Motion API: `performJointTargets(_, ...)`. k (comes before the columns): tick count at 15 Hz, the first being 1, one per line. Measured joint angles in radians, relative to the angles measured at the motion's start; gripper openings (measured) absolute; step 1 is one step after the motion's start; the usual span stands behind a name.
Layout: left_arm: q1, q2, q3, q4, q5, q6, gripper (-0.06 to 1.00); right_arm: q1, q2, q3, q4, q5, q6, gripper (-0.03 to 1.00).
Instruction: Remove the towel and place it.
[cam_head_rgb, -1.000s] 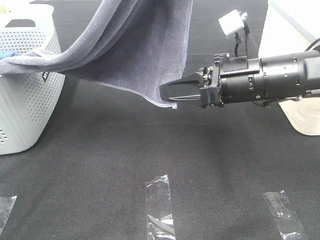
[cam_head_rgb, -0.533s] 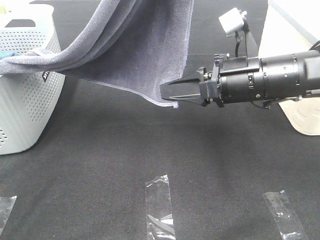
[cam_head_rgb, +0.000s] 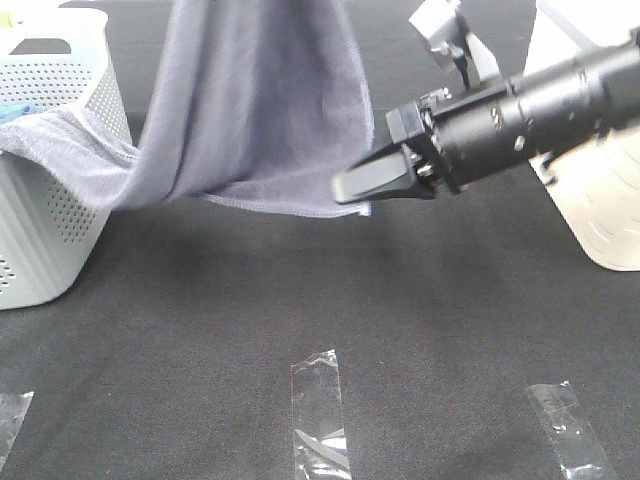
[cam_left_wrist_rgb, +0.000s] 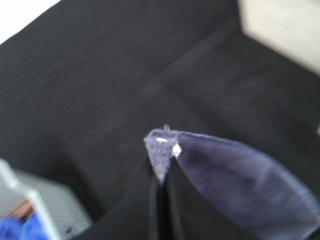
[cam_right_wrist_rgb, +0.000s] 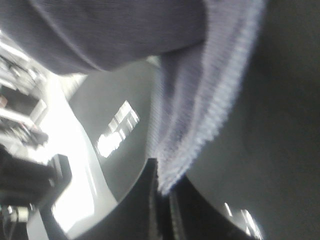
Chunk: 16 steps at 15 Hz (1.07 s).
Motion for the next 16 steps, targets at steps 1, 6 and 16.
performJointTargets(1,0.0,0.013,0.0,0.051,0.026,-0.028,0.0,0.0,0.0,-0.055,-0.136,0.001,0.156,0.0)
performJointTargets(6,0.102,0.097,-0.001,0.094,-0.012,-0.097,0.0,0.0,0.001,-0.392,-0.83,0.052,0.748,0.0)
performJointTargets(16,0.18,0.132,-0.096,0.015,-0.633,-0.098,0.0,0.0,0.008,-1.074,-1.46,0.108,1.096,0.0)
